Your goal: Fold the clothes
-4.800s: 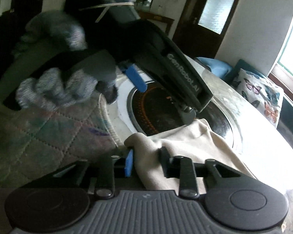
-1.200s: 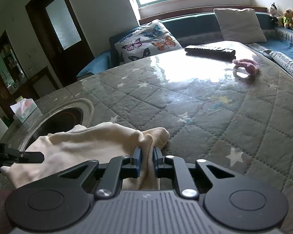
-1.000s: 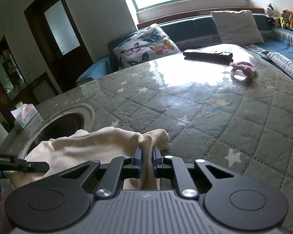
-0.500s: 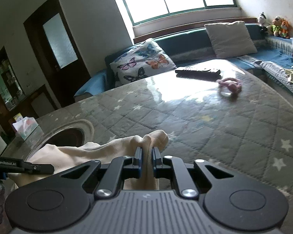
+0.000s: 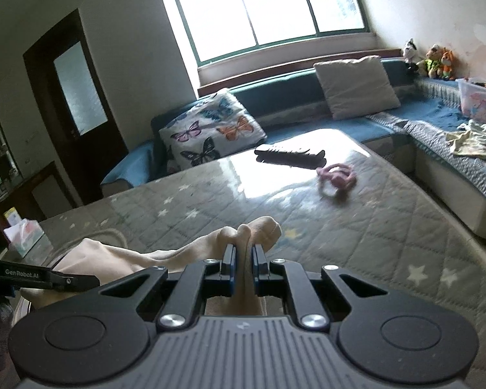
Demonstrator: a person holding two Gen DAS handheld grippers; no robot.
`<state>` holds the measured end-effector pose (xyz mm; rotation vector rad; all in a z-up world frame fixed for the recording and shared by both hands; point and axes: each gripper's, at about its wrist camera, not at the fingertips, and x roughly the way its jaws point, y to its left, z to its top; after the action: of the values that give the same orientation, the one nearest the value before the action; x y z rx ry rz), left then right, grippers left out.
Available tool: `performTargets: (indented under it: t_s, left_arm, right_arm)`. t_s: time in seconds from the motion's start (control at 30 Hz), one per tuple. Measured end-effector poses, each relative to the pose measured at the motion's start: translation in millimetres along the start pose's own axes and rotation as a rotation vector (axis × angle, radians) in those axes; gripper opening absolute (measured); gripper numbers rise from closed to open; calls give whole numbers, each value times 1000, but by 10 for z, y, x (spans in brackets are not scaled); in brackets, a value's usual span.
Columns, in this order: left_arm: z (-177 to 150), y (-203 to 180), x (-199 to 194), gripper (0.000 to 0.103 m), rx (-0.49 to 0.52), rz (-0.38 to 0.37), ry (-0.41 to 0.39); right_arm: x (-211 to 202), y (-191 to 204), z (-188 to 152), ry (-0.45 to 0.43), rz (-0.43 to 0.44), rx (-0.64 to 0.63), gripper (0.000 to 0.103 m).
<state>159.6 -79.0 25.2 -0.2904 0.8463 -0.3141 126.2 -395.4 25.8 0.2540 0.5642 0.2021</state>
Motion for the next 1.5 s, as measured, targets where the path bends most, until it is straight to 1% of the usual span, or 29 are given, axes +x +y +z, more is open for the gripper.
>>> performTargets:
  t_s: [0.2,0.47,0.67,0.9,1.27,1.5]
  left_arm:
    - [94,-164,135,19,35,-1,5]
    - [182,-289,285,19,62,-1,8]
    - [197,-410,353,19,92,-14,18]
    - [247,-533,359,19,122,-18,5]
    - [269,-604,362,19,145,-16,-1]
    - [271,-582,381,19,148,-10,7]
  right_arm:
    - [-55,-104,109,-17,-34,-12,9]
    - [-92,-231,199,-35,-69,-9,9]
    - [-130,-308,225,-46,-92,-7,9]
    - [-176,-370,259,-61,-110,-7,9]
    - [-209,-358,311,-77,-121,-18,9]
    - [-162,-371,324,-71,-122,-21,9]
